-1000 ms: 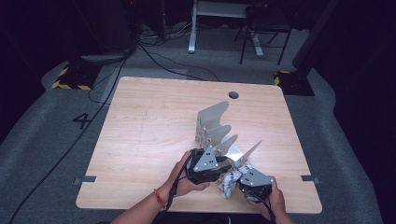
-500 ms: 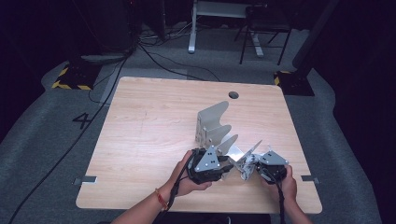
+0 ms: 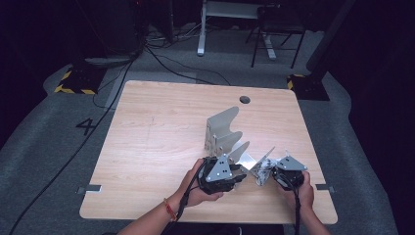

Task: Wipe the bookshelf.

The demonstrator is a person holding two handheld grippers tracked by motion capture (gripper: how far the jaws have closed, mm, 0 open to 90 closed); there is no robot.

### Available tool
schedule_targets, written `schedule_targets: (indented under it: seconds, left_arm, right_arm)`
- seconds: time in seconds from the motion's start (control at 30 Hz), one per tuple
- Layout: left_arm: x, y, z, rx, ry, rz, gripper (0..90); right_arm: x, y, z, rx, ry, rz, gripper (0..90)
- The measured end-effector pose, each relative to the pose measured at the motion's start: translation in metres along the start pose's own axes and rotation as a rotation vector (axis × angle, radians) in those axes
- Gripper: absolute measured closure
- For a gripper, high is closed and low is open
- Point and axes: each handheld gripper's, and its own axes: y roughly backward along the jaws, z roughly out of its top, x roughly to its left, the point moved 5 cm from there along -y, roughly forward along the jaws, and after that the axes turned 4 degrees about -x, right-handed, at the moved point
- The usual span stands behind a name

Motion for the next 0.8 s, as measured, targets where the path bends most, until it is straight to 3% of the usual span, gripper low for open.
schedule_targets:
  seconds: [0.13,0.37,0.57,0.8]
  left_arm:
    - [0.0,0.0,0.0,0.003,-0.004,0.0,64.9]
    - [-0.001,-0.001,0.001,-0.004,0.006,-0.007,64.3]
    - [-0.006,-0.001,0.002,-0.004,-0.007,-0.021,64.1]
    - [-0.007,0.002,0.002,-0.004,0.001,-0.037,64.5]
  right_arm:
    - [0.004,0.021,0.018,-0.094,-0.006,0.027,83.4]
    - [0.004,0.063,0.058,-0.261,-0.033,-0.007,83.4]
    - [0.006,0.058,0.055,-0.24,-0.053,0.045,83.4]
    - [0.041,0.061,0.057,-0.235,0.067,0.149,83.4]
